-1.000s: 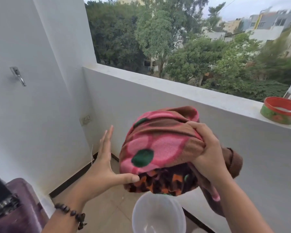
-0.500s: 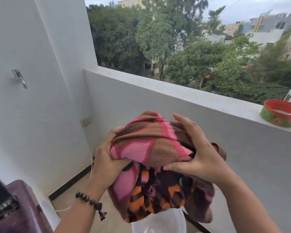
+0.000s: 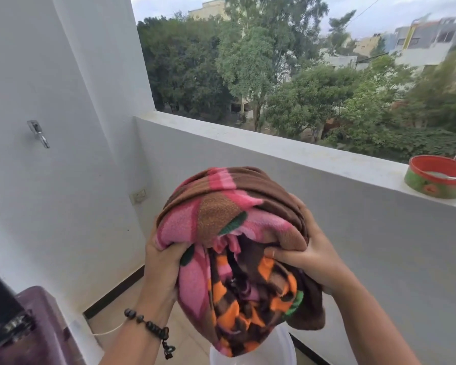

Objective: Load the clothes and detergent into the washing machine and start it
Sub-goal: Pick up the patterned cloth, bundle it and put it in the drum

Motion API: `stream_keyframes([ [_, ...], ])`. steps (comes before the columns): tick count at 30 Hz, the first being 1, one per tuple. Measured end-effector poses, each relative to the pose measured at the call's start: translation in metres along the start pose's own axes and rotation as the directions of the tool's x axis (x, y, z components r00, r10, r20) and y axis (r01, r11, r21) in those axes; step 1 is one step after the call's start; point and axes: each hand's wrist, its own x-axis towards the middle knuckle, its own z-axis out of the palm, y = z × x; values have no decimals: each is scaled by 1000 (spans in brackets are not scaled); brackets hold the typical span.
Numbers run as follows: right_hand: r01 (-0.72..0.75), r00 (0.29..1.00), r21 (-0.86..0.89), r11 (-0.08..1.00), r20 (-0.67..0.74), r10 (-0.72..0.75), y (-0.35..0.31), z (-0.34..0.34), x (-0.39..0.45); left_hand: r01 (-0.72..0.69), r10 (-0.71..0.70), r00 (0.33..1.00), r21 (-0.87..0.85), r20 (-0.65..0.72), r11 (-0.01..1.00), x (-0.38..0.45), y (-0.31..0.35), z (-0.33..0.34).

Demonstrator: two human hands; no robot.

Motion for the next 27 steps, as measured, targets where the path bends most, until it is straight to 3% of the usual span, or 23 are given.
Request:
stream_keyframes([
  [7,33,990,37,999,-139,-27,5,-5,-2,-13,13,1000,58,16,998,-7,4,15],
  [27,100,995,166,981,-36,-96,16,-17,41,-52,85,981,183,-177,982,-23,8,37],
])
